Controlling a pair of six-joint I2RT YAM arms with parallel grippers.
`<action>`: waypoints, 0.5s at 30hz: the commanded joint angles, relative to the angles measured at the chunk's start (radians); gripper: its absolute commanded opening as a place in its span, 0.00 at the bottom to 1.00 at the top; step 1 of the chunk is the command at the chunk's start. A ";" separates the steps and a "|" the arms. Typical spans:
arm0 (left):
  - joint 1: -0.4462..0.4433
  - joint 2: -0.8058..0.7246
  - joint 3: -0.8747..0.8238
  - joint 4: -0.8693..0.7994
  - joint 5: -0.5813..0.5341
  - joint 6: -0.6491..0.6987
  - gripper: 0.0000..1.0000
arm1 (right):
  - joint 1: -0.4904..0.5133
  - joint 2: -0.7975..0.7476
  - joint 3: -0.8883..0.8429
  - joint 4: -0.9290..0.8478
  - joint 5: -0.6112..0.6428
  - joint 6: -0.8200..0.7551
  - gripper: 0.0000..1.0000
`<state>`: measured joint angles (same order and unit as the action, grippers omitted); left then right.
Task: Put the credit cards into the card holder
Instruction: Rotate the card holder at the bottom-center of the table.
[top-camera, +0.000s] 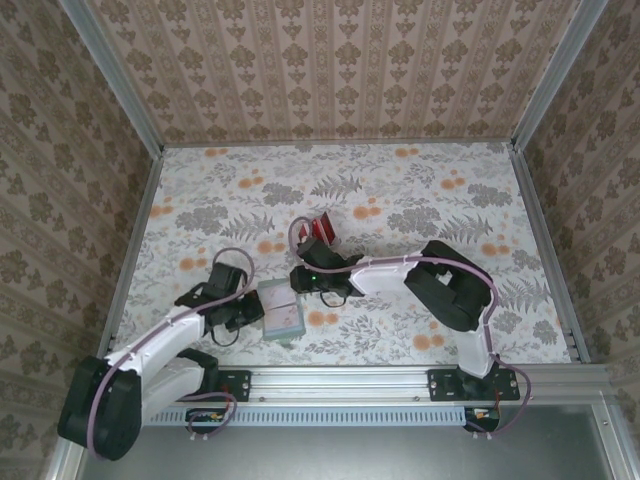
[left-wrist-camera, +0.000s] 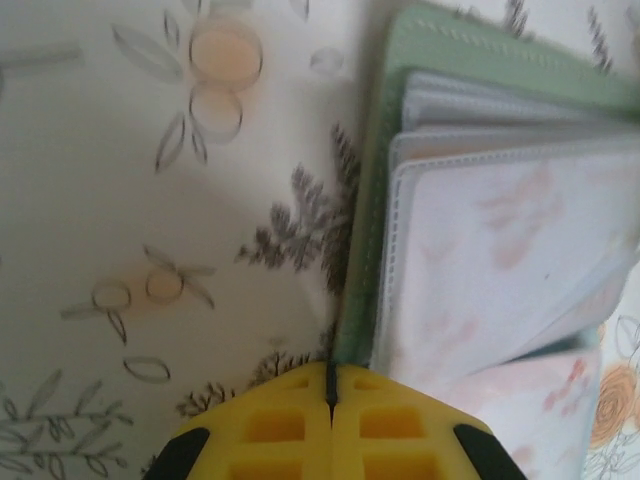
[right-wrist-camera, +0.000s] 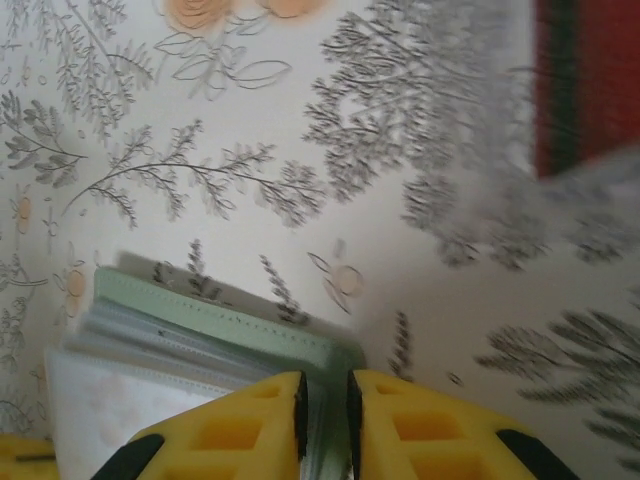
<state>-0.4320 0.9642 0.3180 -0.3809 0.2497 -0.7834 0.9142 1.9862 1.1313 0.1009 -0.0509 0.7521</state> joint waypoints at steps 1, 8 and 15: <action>-0.046 -0.046 -0.047 -0.023 0.028 -0.086 0.04 | 0.015 0.054 0.088 -0.093 -0.083 -0.058 0.20; -0.103 -0.109 -0.059 -0.036 0.002 -0.147 0.06 | 0.024 0.177 0.299 -0.223 -0.218 -0.136 0.20; -0.180 -0.064 -0.038 0.012 -0.021 -0.191 0.09 | 0.018 0.208 0.440 -0.356 -0.251 -0.228 0.20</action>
<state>-0.5823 0.8795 0.2726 -0.3820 0.2279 -0.9279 0.9234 2.1799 1.5127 -0.1417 -0.2409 0.5938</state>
